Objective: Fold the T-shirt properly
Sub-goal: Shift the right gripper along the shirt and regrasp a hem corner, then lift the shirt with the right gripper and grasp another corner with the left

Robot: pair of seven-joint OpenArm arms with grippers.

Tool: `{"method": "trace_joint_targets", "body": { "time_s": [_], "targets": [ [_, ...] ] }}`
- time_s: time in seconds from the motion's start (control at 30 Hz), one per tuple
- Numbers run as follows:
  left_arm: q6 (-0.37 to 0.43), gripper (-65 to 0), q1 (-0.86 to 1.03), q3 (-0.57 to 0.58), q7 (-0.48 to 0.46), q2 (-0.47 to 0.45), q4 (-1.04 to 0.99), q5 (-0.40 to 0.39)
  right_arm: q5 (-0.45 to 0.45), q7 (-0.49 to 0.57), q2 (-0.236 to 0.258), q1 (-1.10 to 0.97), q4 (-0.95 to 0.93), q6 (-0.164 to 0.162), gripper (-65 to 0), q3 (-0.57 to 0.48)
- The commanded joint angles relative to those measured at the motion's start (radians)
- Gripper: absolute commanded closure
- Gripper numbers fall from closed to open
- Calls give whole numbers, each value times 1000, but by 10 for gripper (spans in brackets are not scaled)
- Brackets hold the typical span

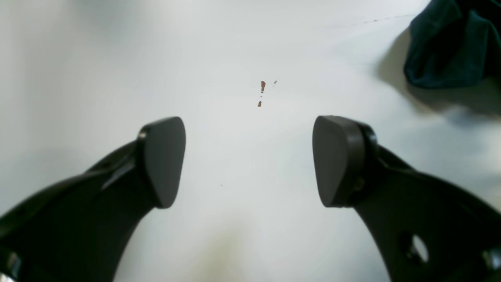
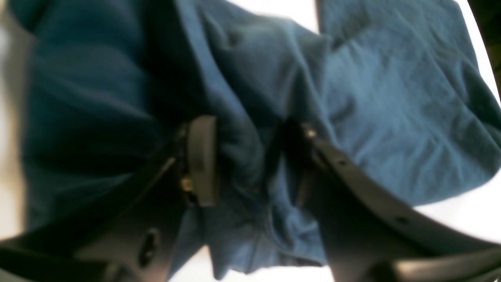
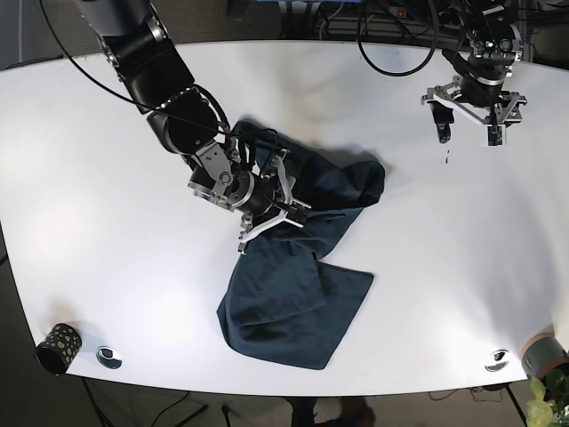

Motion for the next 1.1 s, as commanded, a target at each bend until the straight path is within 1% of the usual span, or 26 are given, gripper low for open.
{"method": "trace_joint_targets", "body": {
  "time_s": [0.0, 0.13, 0.2, 0.27, 0.3, 0.33, 0.43, 0.63, 0.8, 0.83, 0.93, 1.07],
  "targets": [
    [0, -471, 0, -3, -22, -6, 16, -6, 4, 23, 1, 31, 9, -8, -217, 6],
    [0, -471, 0, -3, -22, -6, 16, -6, 4, 23, 1, 35, 3, -8, -216, 6],
    [0, -471, 0, -3, -22, -6, 16, -6, 4, 23, 1, 32, 3, -8, -198, 6],
    [0, -471, 0, -3, -22, -6, 16, -6, 4, 23, 1, 31, 9, -8, -135, 4],
    [0, -471, 0, -3, -22, -6, 16, -6, 4, 23, 1, 29, 12, -8, -84, 3],
    [0, -471, -2, -3, -22, -6, 16, -6, 3, 23, 1, 29, 14, -8, -5, 1],
    [0, -471, -16, -3, -22, -6, 16, -6, 3, 23, -1, 23, 37, -8, 0, 1],
    [0, -471, -20, -5, -22, -8, 16, -6, 3, 11, 1, -2, 144, -8, 0, 4],
    [0, -474, -28, 7, -22, -26, 16, -9, 3, -115, -8, 51, 256, -2, 0, 4],
    [0, -474, -39, 17, -22, -29, 18, -8, 3, -129, -10, 69, 268, -2, 0, 4],
    [0, -474, -62, 35, -22, -43, 18, -6, 3, -156, -36, 141, 290, 0, 0, 4],
    [0, -474, -74, 67, -22, -62, 21, -6, 4, -206, -50, 256, 302, 1, 0, 4]
  ]
}}
